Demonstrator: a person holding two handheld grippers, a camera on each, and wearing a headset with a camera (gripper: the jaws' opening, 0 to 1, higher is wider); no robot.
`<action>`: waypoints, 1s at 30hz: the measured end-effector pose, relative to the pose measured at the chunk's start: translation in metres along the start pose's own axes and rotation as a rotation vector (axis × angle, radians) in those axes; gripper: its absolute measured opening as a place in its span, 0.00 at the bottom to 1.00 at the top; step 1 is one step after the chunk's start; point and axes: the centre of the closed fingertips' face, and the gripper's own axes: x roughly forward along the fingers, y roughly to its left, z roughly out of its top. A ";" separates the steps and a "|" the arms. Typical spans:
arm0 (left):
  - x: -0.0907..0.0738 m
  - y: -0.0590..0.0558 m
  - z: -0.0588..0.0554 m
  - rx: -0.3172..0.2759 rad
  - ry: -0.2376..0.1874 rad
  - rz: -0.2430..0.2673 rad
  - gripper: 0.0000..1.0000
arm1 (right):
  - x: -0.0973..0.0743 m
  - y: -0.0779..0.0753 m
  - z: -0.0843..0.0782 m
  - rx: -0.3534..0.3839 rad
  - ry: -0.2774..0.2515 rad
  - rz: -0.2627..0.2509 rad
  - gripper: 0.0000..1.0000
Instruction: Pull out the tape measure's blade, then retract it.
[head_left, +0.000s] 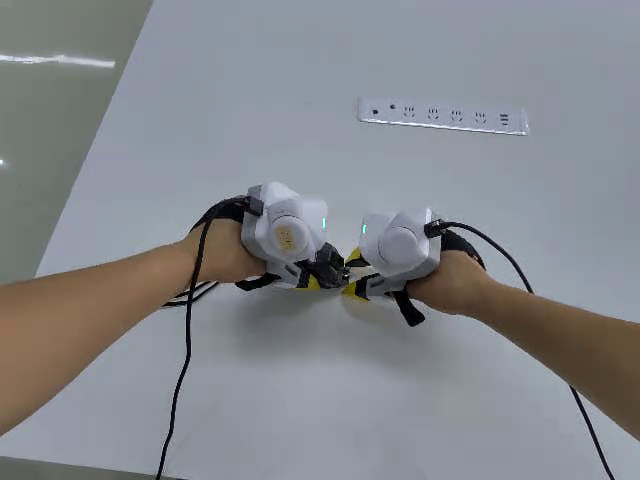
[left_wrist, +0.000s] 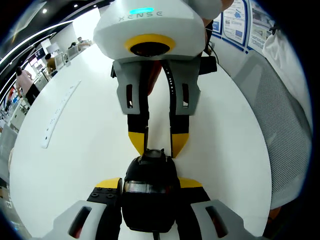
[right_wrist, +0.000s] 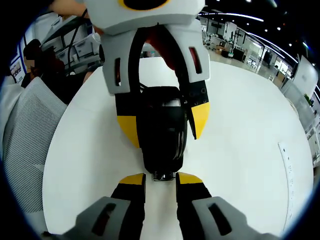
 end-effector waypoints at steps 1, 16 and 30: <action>0.000 0.000 0.000 0.001 0.000 0.000 0.39 | 0.000 0.000 0.000 0.002 0.000 0.001 0.23; 0.001 0.000 -0.001 0.014 0.014 0.004 0.38 | 0.001 -0.004 -0.001 -0.010 0.009 -0.015 0.16; 0.001 0.000 -0.001 0.013 0.025 0.006 0.37 | 0.001 -0.002 -0.002 -0.078 0.014 -0.009 0.15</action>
